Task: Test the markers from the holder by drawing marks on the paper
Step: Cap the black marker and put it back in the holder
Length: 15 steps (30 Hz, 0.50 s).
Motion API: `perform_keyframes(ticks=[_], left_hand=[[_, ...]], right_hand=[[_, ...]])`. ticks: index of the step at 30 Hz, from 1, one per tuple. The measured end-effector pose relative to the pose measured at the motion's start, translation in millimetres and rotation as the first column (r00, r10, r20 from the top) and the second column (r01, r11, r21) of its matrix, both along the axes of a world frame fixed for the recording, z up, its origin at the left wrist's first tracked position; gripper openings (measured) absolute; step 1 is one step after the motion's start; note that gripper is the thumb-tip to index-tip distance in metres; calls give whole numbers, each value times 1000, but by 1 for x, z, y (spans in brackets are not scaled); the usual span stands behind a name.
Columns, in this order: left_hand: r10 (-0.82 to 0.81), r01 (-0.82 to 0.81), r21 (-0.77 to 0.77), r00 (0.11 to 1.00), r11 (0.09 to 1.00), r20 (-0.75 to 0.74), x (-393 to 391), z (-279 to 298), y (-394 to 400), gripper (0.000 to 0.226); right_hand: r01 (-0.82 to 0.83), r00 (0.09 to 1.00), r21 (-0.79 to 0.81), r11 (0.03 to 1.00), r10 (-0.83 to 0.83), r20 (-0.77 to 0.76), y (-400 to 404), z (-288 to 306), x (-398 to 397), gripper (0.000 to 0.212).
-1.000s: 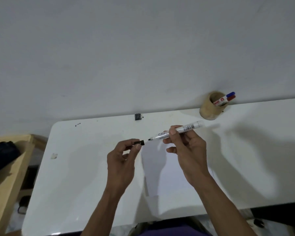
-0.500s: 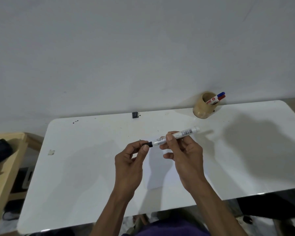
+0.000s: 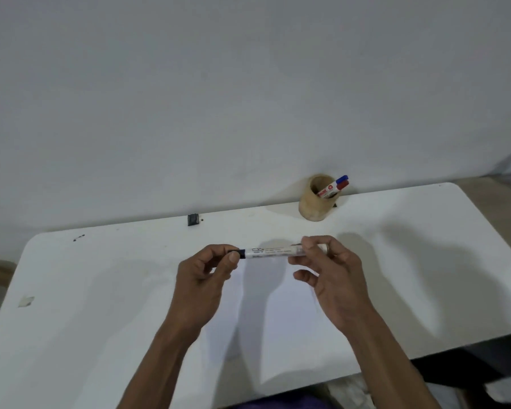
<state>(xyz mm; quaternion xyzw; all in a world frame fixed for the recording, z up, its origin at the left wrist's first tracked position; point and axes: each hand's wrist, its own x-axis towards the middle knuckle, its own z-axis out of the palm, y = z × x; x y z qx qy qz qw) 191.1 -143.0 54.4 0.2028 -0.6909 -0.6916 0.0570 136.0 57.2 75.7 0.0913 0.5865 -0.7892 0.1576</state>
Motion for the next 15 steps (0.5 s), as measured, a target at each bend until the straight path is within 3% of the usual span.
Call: perform_keyframes(ticks=[3,6,9,12,15], left_hand=[[-16,16,9,1000,1000,-11,-33,11,24,11],[-51,50,-39,998,998,-34,-72,23,55,8],[-106,98,-146,993,984,-50,-106,30,84,6],[-160,149,-235,987,961,-31,-132,32,110,5],[-101,103,-268,995,958,22,-153,22,126,21]], right_hand=[[-165,960,357,919,233,-158,39,3,-34,12],[-240,891,579,779,414,-187,63,1,-62,14],[-260,833,676,690,514,-204,77,-6,-83,25],[-315,778,708,633,599,-190,88,-12,-101,57],[-209,804,665,717,513,-301,103,-13,-123,91]])
